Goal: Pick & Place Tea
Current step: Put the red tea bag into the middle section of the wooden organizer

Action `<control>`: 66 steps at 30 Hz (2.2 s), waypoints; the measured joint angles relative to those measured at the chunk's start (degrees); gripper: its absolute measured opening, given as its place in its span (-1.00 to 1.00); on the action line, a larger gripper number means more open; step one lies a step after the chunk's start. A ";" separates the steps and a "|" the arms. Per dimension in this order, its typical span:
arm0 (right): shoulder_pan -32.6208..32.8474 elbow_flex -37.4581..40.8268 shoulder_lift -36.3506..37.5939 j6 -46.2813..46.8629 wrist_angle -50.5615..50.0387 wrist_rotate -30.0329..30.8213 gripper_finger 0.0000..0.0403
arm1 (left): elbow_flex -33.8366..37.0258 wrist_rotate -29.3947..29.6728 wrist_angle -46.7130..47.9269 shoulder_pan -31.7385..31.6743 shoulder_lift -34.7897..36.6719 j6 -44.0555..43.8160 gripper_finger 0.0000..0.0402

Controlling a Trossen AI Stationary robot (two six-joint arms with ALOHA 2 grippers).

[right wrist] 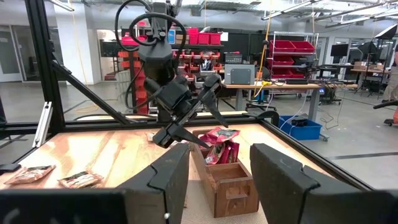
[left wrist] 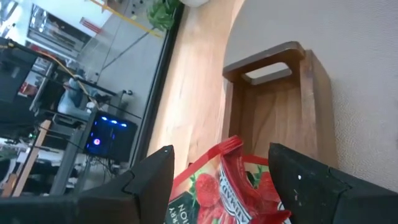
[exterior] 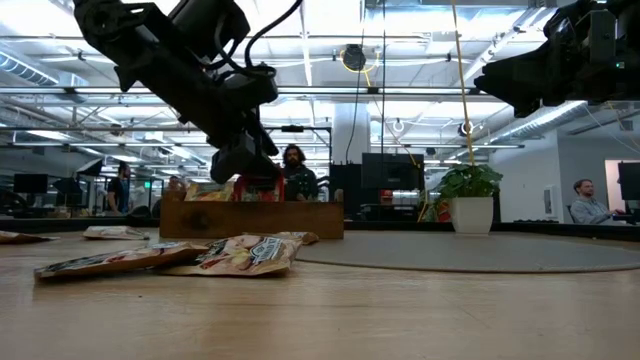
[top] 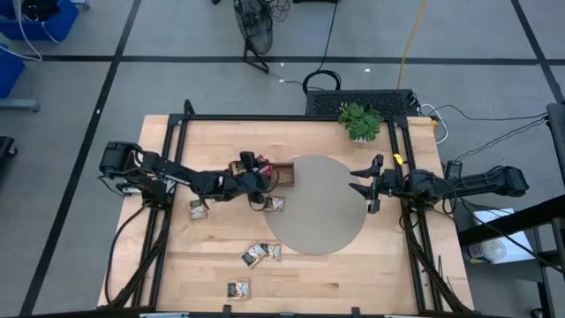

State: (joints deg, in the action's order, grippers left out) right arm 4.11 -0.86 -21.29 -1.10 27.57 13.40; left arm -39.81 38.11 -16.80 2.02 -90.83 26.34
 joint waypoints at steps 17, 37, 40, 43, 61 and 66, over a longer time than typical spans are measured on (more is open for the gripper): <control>-0.01 0.01 -0.01 0.00 -0.02 0.01 -0.23 | -0.02 2.48 -5.03 2.18 0.00 0.97 0.28; 0.01 0.00 0.01 0.00 -0.02 0.01 -0.23 | -0.03 -18.43 25.84 12.49 -0.02 -43.56 0.28; 0.01 0.00 0.01 0.00 0.00 0.01 -0.23 | -0.04 -15.26 26.14 13.09 -0.85 -45.98 0.28; 0.01 0.00 0.00 0.00 -0.02 0.01 -0.23 | -0.08 -14.93 24.89 12.86 -3.65 -47.42 0.28; 0.00 0.01 -0.01 0.00 0.00 -0.01 -0.23 | -0.26 -19.88 14.10 12.89 -11.91 -52.17 0.21; 0.00 0.00 -0.01 0.00 0.00 -0.01 -0.23 | -0.26 -21.57 13.79 13.14 -11.89 -51.64 -0.18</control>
State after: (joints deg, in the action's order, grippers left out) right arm 4.11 -0.86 -21.30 -1.10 27.57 13.39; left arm -40.07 16.53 -3.01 15.16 -102.72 -25.30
